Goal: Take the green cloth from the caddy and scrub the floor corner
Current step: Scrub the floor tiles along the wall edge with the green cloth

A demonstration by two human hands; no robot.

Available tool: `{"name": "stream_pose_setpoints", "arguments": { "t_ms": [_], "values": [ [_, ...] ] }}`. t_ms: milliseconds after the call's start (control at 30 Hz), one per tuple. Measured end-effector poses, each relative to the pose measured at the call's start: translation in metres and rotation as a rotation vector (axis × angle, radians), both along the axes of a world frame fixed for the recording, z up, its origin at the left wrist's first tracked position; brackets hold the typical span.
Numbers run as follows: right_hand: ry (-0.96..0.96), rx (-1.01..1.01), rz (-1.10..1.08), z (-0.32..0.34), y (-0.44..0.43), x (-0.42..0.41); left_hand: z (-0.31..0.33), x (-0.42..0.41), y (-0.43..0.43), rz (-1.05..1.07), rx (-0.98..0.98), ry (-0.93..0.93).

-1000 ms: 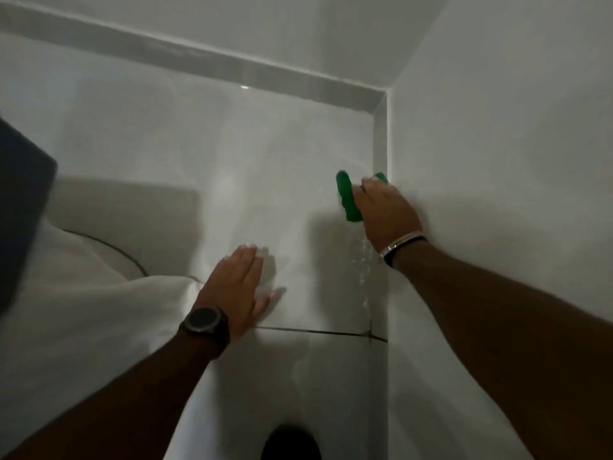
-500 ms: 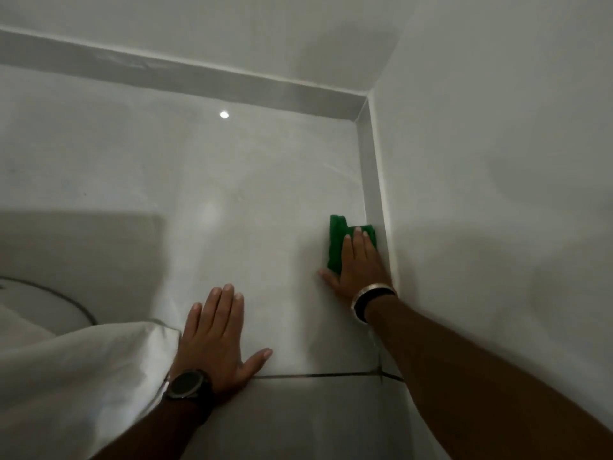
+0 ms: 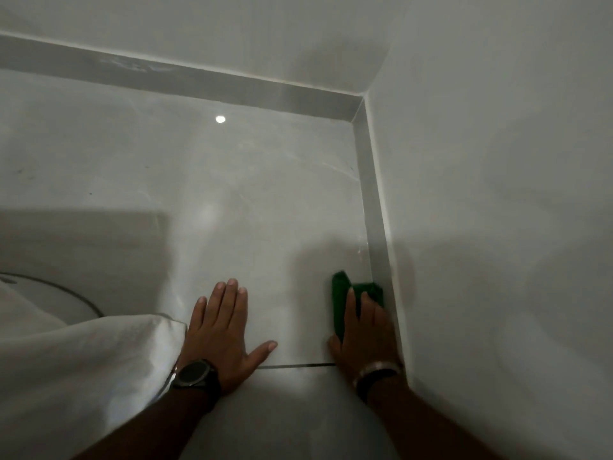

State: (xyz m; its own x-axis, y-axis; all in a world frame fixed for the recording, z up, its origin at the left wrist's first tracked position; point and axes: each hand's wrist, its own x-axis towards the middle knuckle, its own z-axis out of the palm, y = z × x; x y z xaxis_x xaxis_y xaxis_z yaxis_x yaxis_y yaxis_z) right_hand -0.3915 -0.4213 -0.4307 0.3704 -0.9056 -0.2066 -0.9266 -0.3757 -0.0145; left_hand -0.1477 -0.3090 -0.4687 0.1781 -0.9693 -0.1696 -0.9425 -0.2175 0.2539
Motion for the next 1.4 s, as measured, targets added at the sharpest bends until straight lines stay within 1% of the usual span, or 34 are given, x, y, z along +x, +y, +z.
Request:
{"name": "stream_pose_setpoints", "arguments": {
  "t_ms": [100,167,267,433,533,667,833,933,1033,1100,1167,1267,1333,1400],
  "values": [
    [-0.054,-0.036,0.02,-0.015,0.057,-0.029,0.0,0.0,-0.001,0.003,-0.006,0.004],
    [-0.078,-0.033,0.014,-0.023,0.076,-0.04,-0.001,-0.002,0.0,-0.002,-0.007,0.004],
    [-0.11,-0.033,-0.006,-0.03,0.076,-0.036,-0.004,-0.003,0.001,-0.003,-0.018,-0.003],
    [-0.178,-0.08,-0.104,-0.035,0.056,-0.013,-0.008,-0.003,0.0,0.006,-0.051,-0.015],
    [-0.188,-0.087,-0.094,-0.032,0.029,0.0,-0.009,-0.004,0.0,0.013,-0.077,-0.023],
    [-0.204,-0.102,-0.11,-0.032,-0.044,0.035,-0.011,-0.003,0.0,-0.002,-0.075,-0.039],
    [-0.165,-0.079,-0.089,-0.031,-0.132,0.072,-0.014,-0.002,0.001,-0.006,-0.072,-0.044],
    [-0.173,-0.054,-0.056,-0.025,-0.16,0.081,-0.012,-0.002,-0.001,-0.009,-0.075,-0.051],
    [-0.189,-0.064,-0.011,-0.024,-0.164,0.076,-0.009,-0.002,-0.003,-0.012,-0.037,-0.055],
    [-0.196,-0.088,0.007,-0.027,-0.145,0.064,-0.007,-0.002,-0.003,-0.009,-0.007,-0.047],
    [-0.201,-0.088,-0.017,-0.025,-0.099,0.045,-0.005,-0.002,-0.003,-0.01,0.013,-0.041],
    [-0.191,-0.056,-0.044,-0.027,0.003,0.001,-0.003,-0.003,-0.003,-0.006,0.018,-0.03],
    [-0.192,-0.071,-0.042,-0.034,0.074,-0.031,-0.003,-0.003,-0.003,-0.008,0.014,-0.03],
    [-0.167,-0.107,-0.032,-0.042,0.127,-0.057,-0.003,-0.002,-0.003,-0.001,0.008,-0.035]
  ]
}}
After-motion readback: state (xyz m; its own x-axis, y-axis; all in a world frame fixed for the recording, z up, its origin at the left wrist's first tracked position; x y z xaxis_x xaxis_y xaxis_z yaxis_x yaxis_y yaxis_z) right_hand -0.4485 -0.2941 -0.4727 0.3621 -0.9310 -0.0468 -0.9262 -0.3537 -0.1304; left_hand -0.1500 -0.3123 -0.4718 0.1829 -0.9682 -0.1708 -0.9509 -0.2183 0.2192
